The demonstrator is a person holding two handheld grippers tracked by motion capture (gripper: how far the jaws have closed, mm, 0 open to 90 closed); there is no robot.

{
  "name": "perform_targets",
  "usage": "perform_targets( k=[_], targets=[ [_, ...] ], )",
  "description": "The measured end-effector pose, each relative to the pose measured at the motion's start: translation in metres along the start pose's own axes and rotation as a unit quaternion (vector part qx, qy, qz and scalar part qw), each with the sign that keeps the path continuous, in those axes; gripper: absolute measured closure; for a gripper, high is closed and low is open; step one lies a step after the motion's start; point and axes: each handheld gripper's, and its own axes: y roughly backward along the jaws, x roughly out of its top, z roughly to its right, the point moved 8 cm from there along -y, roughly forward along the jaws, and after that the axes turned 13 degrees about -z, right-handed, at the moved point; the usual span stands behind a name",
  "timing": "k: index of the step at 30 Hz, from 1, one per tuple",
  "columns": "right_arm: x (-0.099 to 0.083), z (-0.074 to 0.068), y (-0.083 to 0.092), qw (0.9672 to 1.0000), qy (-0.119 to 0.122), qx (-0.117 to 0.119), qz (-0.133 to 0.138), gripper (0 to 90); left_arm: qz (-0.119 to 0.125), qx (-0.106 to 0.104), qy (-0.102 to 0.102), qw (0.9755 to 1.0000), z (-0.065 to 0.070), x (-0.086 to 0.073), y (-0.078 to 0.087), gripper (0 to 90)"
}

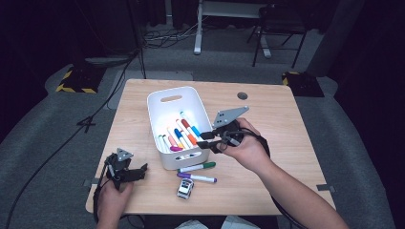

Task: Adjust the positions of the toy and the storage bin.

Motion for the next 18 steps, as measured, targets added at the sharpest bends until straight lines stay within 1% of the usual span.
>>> perform_targets(
  k=[4,9,12,14,18],
  targets=[
    [-0.015,-0.006,0.004,0.9998,0.005,0.017,-0.012,64.3,0.0,-0.001,0.001,1.0,0.0,0.0,0.0,13.7],
    [-0.03,-0.012,0.001,0.9993,0.017,0.027,-0.019,64.4,0.0,-0.001,0.001,1.0,0.0,0.0,0.0,13.7],
    [-0.04,-0.017,-0.008,0.9988,0.018,0.034,-0.031,62.1,0.0,0.0,0.0,1.0,0.0,0.0,0.0,13.7],
    [-0.048,-0.018,-0.019,0.9983,0.021,0.04,-0.037,62.0,0.0,0.0,0.001,1.0,0.0,0.0,0.0,13.7],
    [-0.059,-0.018,-0.038,0.9976,0.02,0.043,-0.051,62.1,0.0,0.0,0.001,1.0,0.0,0.0,0.0,13.7]
  ],
)
